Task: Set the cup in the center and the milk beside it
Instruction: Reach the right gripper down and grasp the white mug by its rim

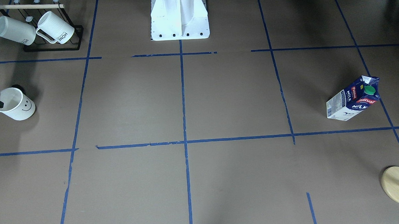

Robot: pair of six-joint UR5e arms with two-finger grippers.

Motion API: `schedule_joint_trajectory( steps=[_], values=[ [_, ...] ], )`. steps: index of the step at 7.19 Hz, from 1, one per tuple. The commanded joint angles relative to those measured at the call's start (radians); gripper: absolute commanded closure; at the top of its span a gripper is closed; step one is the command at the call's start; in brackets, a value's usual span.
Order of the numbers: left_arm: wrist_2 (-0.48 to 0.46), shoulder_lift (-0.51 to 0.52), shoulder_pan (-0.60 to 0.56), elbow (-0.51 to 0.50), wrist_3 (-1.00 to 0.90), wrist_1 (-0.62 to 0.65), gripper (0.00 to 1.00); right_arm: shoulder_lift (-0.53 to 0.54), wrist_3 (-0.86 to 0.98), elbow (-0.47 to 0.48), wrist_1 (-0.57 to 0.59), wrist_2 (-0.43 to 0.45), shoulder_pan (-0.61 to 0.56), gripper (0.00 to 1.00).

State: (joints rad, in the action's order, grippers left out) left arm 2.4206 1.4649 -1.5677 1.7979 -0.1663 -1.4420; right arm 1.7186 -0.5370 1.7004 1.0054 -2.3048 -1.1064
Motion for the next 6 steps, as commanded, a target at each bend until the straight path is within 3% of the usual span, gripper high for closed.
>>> schedule_joint_trajectory(
  steps=[1,3,4,5,6],
  values=[
    [0.002,0.0,0.0,0.001,0.002,0.0,0.0,-0.095,-0.105,0.179,0.184,-0.03,0.038,1.0],
    [0.002,0.0,0.0,0.001,0.002,0.0,0.0,-0.32,-0.214,0.202,0.355,-0.013,0.173,1.0],
    [0.0,0.0,0.0,0.001,0.002,0.0,0.0,-0.453,-0.367,0.182,0.405,0.048,0.266,1.0],
    [0.002,0.0,0.0,0.003,0.002,0.0,0.0,-0.613,-0.488,0.091,0.421,0.145,0.364,1.0],
    [0.002,0.0,0.0,0.002,0.002,0.0,0.0,-0.764,-0.615,-0.047,0.415,0.18,0.409,1.0]
  ],
)
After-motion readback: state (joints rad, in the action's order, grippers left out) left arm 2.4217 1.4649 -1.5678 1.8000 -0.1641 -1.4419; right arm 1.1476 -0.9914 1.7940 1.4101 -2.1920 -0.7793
